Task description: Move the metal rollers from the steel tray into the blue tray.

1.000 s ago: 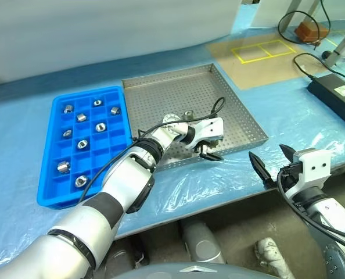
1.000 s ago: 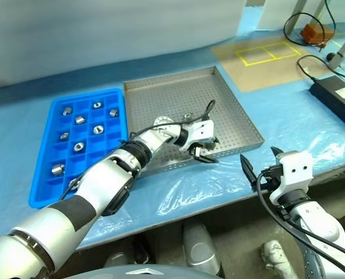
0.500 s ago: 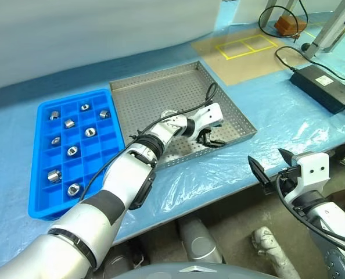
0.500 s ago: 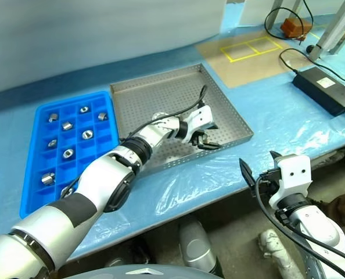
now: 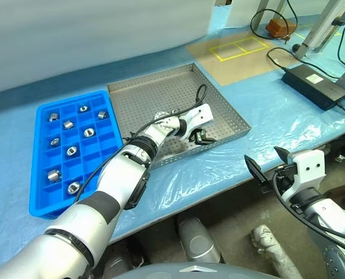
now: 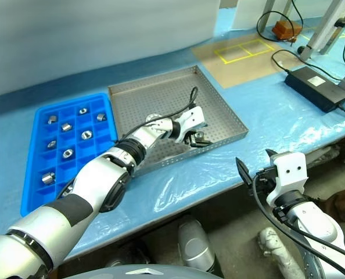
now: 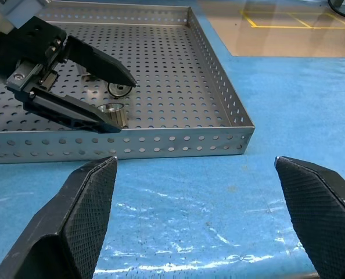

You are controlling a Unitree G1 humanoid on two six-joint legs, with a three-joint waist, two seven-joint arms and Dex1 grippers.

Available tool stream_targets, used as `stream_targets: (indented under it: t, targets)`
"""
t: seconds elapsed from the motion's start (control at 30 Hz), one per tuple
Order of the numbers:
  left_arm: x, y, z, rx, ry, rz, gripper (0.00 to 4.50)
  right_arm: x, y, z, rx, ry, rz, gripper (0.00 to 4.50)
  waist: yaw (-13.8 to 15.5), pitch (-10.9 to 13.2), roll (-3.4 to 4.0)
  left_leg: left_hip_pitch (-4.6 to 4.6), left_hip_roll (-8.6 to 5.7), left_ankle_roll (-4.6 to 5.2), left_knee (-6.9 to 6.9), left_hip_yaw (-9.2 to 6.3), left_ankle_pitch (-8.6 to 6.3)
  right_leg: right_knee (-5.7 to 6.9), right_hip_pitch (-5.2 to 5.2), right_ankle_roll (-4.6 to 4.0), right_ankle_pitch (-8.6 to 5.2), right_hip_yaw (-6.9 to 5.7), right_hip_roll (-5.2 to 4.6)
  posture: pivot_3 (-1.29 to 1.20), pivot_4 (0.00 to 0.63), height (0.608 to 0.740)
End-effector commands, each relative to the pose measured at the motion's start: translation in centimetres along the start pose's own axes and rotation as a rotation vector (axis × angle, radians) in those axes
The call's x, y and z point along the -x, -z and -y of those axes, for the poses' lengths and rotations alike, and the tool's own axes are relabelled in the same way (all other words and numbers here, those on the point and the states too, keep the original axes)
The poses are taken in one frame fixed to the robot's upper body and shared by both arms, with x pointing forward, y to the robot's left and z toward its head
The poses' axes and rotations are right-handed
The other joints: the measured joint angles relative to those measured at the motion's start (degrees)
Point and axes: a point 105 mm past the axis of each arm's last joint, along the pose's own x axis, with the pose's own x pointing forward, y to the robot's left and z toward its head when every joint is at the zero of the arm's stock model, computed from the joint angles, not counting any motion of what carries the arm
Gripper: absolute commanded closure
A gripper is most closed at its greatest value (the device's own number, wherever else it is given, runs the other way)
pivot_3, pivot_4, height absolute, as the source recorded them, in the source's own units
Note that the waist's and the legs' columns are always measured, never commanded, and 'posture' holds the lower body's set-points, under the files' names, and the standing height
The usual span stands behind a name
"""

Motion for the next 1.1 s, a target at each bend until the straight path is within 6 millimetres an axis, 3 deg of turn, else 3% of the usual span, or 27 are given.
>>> stream_targets:
  t: [0.03, 0.53, 0.63, 0.77, 1.1]
  targets:
    - [0.7, 0.9, -0.7, 0.059, -0.034, -0.018, 0.76, 0.2, -0.6, -0.2, 0.012, -0.007, 0.023, 0.0, -0.4, 0.0, 0.0, -0.04, -0.12, 0.03, 0.0, -0.05, -0.02, 0.0, -0.03, 0.01, -0.01, 0.01, -0.07, -0.87, 0.15, 0.74]
    - [1.5, -0.8, -1.5, 0.235, -0.013, 0.115, 0.76, 0.3, -0.3, -0.4, 0.016, -0.017, 0.003, 0.0, -1.4, 0.0, 0.03, -0.27, -0.34, 0.33, -0.18, -0.07, -0.22, -0.08, -0.23, 0.04, 0.0, 0.06, -0.22, -0.86, 0.15, 0.74]
    - [1.7, 0.3, -1.6, 0.196, -0.04, 0.065, 0.76, 0.1, -0.3, -0.5, 0.015, -0.021, 0.004, 0.0, -1.5, 0.0, 0.03, -0.32, -0.33, 0.4, -0.19, -0.07, -0.44, -0.06, -0.25, -0.24, 0.17, 0.05, -0.22, -0.85, 0.15, 0.74]
    - [1.3, 2.1, -0.3, 0.097, 0.004, -0.02, 0.76, -0.1, -0.4, -0.4, 0.013, -0.024, 0.011, 0.0, -1.4, 0.0, 0.04, -0.34, -0.33, 0.57, -0.18, -0.07, -0.53, -0.06, -0.23, -0.12, 0.1, 0.02, -0.23, -0.84, 0.15, 0.74]
    - [0.3, 3.5, 1.8, 0.02, 0.058, -0.057, 0.76, -0.2, -0.2, -0.7, 0.011, -0.034, -0.001, 0.0, -1.3, 0.0, 0.03, -0.15, -0.33, 0.43, -0.07, -0.07, -0.66, -0.06, 0.04, -0.01, 0.03, 0.01, -0.24, -0.84, 0.15, 0.74]
